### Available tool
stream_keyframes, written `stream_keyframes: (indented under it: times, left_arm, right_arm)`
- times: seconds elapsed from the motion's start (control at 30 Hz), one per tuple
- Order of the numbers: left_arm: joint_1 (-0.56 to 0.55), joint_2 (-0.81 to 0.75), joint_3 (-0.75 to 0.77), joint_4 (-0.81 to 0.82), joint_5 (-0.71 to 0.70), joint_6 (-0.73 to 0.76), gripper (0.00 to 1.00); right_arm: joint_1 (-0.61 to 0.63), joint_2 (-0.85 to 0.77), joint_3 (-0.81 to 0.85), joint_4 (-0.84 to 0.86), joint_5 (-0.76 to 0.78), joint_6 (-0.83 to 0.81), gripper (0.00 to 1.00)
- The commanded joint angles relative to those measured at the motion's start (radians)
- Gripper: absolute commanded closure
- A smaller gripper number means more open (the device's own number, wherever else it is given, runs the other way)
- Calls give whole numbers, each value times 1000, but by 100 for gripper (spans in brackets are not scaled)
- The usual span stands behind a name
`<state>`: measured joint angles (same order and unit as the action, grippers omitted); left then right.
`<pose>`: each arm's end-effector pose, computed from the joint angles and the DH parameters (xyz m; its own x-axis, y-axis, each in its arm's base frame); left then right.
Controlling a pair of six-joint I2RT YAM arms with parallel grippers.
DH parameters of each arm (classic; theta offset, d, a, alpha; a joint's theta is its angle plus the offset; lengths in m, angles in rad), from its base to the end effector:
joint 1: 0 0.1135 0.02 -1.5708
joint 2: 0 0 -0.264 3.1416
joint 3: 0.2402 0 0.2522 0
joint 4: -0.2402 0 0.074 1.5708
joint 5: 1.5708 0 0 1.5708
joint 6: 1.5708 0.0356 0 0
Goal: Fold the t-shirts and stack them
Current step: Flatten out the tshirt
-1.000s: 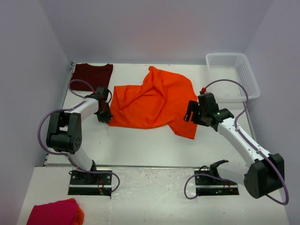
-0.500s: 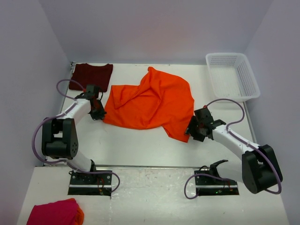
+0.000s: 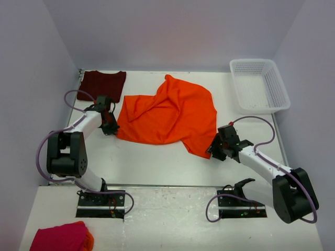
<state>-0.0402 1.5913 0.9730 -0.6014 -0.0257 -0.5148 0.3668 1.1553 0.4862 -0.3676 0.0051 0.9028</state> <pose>0.2973 -0.0110 0.1814 -0.8321 -0.4591 -0.3112 -0.4347 0.8883 -0.1483 0.1854 0.0710 0.1558 -0.7773 0.5424 -0.3188 0.4102 0.8211 0.3969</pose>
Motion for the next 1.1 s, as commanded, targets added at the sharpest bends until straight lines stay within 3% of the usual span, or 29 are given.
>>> stream_keyframes:
  times: [0.0,0.87,1.0,1.07]
  left_arm:
    - [3,-2,10,28,21,-13,100]
    - [3,-37,3,22,55,-14,100]
    - [3,-45,-10,31,59,-14,100]
    - [3,-48,-14,32,61,-16,100]
  right_arm:
    - [6,-37,-17,4,1,42,55]
    - [46,-59,-35,-30,-7,113,64]
    - [47,-65,-32,-37,18,125,68]
    - [47,-59,-32,-42,27,131,78]
